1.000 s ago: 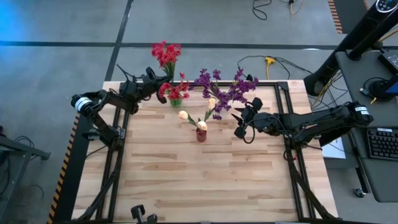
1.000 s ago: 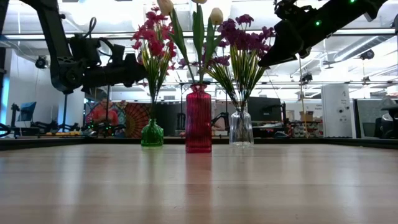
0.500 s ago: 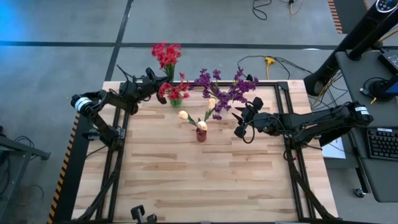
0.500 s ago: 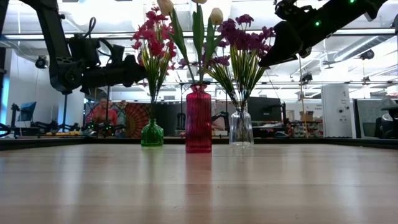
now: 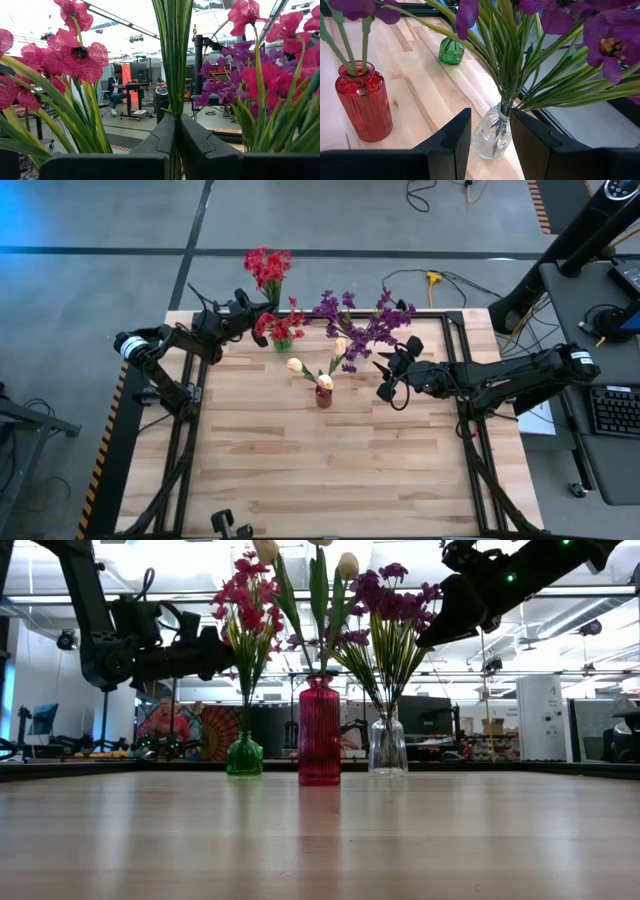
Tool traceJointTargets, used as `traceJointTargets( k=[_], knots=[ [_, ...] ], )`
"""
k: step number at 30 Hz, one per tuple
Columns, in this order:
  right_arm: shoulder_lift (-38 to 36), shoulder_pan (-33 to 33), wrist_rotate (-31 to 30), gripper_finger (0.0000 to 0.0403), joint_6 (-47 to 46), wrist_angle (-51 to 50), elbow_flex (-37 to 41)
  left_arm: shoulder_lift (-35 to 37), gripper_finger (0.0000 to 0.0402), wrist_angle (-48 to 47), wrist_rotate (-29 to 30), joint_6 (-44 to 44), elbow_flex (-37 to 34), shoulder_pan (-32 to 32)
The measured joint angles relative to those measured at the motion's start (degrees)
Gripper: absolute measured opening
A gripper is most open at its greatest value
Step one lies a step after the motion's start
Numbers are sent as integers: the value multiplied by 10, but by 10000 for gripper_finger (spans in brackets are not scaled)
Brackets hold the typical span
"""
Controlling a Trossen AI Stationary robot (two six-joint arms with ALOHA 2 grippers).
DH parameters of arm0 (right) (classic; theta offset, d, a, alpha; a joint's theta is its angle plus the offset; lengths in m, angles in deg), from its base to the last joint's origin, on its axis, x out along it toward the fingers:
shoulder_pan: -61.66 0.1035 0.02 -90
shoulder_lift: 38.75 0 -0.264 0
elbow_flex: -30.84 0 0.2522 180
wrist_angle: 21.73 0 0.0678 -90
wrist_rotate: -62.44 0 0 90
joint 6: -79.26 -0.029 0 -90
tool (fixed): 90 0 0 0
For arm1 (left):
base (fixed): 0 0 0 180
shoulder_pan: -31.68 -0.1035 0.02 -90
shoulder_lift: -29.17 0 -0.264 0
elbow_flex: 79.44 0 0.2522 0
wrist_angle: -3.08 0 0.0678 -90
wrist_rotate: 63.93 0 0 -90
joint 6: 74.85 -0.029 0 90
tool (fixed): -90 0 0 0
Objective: Sort flowers into vase by color
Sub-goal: Put the red flowers into the green vase
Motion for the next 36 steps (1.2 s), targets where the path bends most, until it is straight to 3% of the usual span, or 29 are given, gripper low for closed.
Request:
traceJointTargets(
  k=[36],
  knots=[
    [0,0,0,128,0,0,0,1,0,-23,0,-29,-1,0]
  ],
)
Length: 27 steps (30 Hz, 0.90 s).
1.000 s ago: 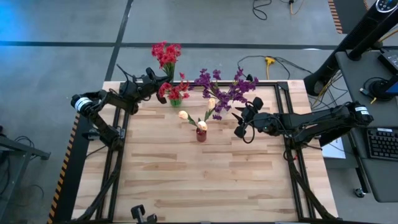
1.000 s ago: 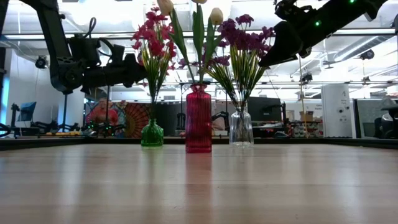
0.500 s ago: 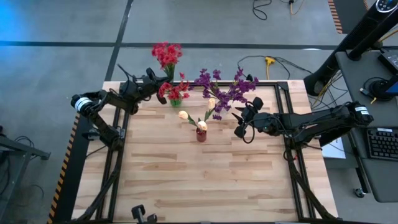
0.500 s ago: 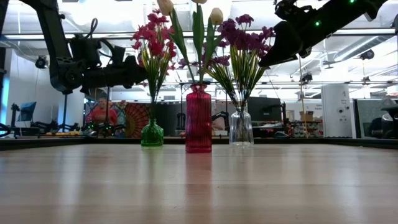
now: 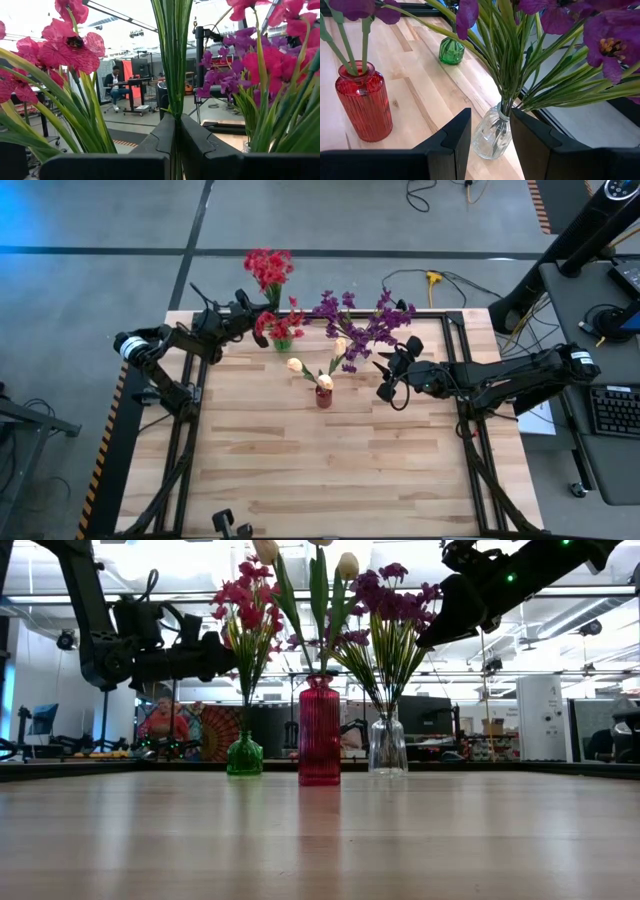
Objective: Sort flowers into vase by color
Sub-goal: Put the red flowers into the green vase
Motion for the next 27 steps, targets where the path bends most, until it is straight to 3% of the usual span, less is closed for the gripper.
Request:
traceJointTargets(
  k=[27],
  knots=[
    [0,0,0,128,-2,0,0,0,0,-30,0,-20,0,0]
  ],
)
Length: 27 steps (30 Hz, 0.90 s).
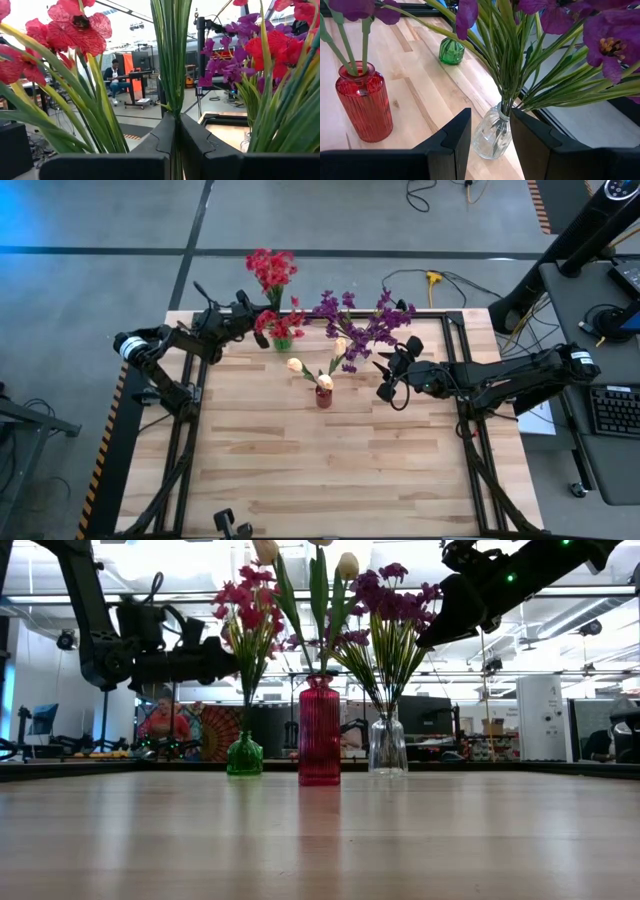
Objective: Sort flowers into vase by color
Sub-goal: Put the red flowers into the green vase
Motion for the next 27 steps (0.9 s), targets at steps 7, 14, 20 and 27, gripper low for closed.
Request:
traceJointTargets(
  k=[7,14,20,27],
  knots=[
    [0,0,0,128,0,0,0,0,0,-15,0,0,0,0],
    [0,0,0,128,0,0,0,-2,0,-31,-1,-4,-2,0],
    [0,0,0,128,0,0,0,-2,0,-26,-1,-4,-1,0],
    [0,0,0,128,0,0,0,-2,0,-25,-1,-4,-1,0]
  ],
)
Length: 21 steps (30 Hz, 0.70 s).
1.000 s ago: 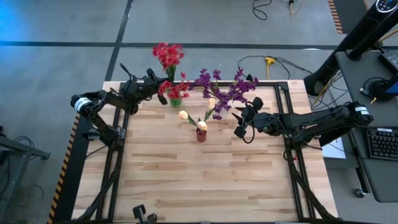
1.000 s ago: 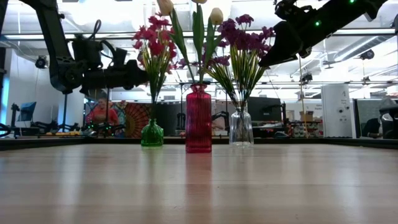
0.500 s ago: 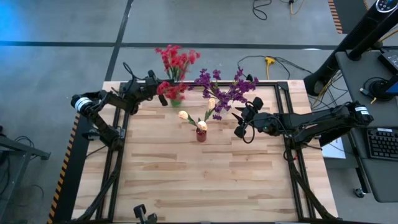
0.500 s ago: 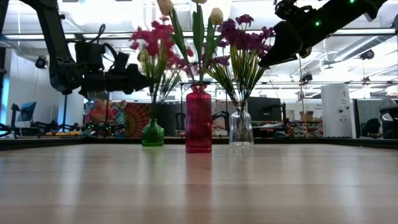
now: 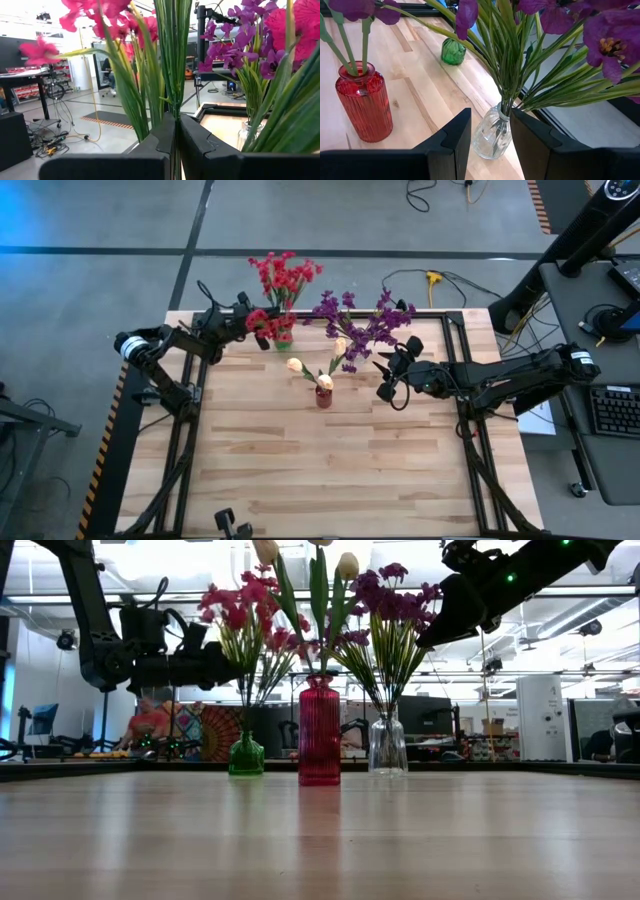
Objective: Sort flowers into vase by color
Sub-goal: Put the red flowers into the green vase
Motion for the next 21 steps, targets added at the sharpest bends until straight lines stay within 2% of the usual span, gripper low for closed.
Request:
traceJointTargets(
  k=[21],
  knots=[
    [0,0,1,128,2,0,0,0,0,-2,0,36,-2,0]
  ],
)
